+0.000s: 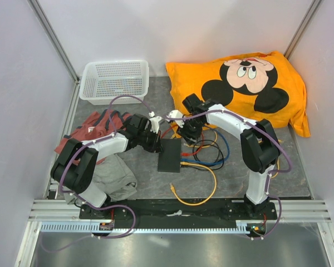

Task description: Pull the plug from the switch port

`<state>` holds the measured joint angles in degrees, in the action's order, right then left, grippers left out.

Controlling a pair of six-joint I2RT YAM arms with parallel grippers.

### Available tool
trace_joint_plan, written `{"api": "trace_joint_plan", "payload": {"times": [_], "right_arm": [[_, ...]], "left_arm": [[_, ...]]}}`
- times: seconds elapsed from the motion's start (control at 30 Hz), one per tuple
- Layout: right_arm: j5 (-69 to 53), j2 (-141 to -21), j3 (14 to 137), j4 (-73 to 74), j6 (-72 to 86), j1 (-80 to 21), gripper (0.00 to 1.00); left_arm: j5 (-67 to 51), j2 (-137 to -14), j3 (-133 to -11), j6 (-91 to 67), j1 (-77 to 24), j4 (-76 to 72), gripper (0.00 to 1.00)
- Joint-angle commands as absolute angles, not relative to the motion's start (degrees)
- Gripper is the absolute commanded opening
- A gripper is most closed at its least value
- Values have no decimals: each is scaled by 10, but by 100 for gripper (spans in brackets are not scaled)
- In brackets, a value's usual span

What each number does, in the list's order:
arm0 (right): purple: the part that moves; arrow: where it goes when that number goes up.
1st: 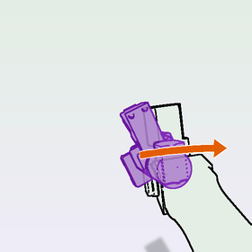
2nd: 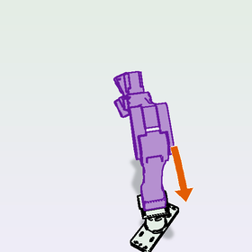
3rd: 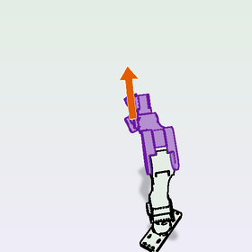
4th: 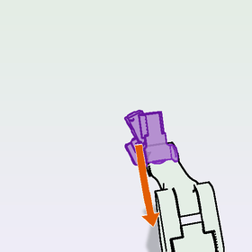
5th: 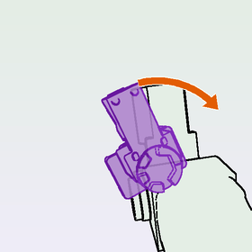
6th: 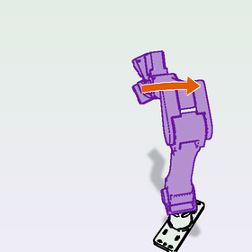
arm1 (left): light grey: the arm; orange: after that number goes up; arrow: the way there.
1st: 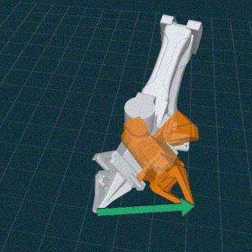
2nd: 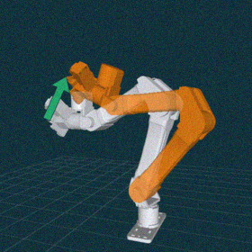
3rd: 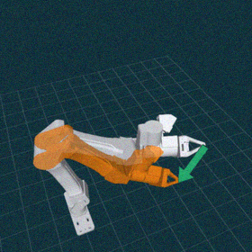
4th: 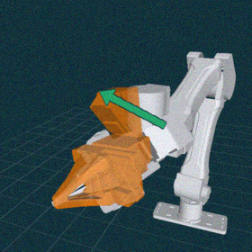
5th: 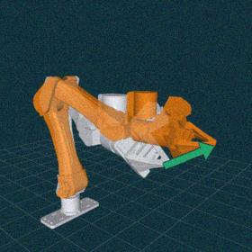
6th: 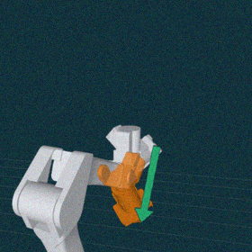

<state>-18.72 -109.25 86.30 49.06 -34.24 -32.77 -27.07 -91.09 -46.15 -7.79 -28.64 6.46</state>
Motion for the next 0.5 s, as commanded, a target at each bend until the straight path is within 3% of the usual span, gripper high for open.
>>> {"api": "trace_joint_plan", "payload": {"times": [0.0, 0.47], "right_arm": [[-130, -1091, 824, 432, -367, -332, 50], [-131, -1140, 798, 396, -343, -336, 54]], "left_arm": [[-258, -897, -458, -65, -289, 53, 2], [-253, -898, -458, -65, -288, 54, 1]]}}
